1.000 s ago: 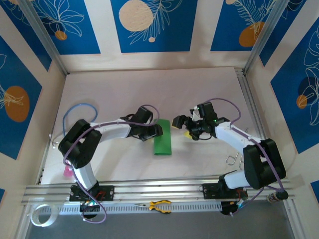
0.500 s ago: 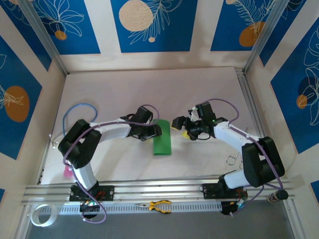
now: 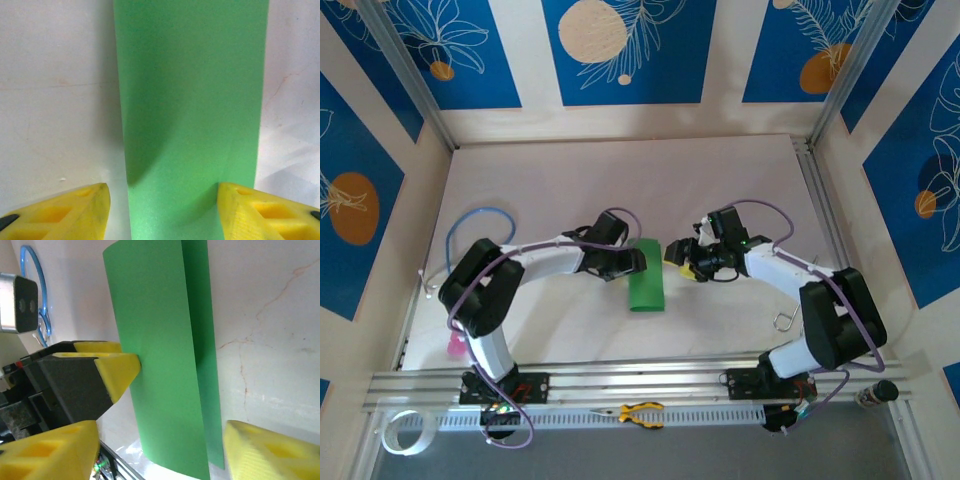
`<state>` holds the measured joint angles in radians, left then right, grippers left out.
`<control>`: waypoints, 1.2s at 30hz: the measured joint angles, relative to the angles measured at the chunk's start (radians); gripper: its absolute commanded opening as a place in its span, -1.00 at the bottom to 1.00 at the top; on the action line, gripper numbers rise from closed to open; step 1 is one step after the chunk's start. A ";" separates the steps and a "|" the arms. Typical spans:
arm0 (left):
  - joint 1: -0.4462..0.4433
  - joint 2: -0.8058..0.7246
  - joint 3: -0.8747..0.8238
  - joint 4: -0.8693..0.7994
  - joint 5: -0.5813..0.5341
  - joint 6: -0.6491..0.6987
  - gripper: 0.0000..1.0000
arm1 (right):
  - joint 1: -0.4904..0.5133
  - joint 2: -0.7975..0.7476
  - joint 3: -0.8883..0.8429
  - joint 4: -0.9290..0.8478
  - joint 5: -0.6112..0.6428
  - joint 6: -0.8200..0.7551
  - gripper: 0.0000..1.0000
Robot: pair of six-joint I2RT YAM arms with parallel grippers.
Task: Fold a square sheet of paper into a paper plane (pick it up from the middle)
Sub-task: First fold the square sheet of paper in half at the center of the table.
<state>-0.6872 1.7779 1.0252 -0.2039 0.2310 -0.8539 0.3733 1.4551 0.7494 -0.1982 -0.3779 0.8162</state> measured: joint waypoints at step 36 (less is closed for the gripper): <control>-0.036 0.102 0.148 -0.187 -0.061 0.124 0.22 | 0.006 0.060 0.001 0.027 -0.015 0.001 -0.19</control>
<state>-0.7235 1.8801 1.1736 -0.3908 0.1699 -0.7303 0.3798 1.5154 0.7506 -0.1715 -0.3931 0.8173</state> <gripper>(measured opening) 0.607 0.407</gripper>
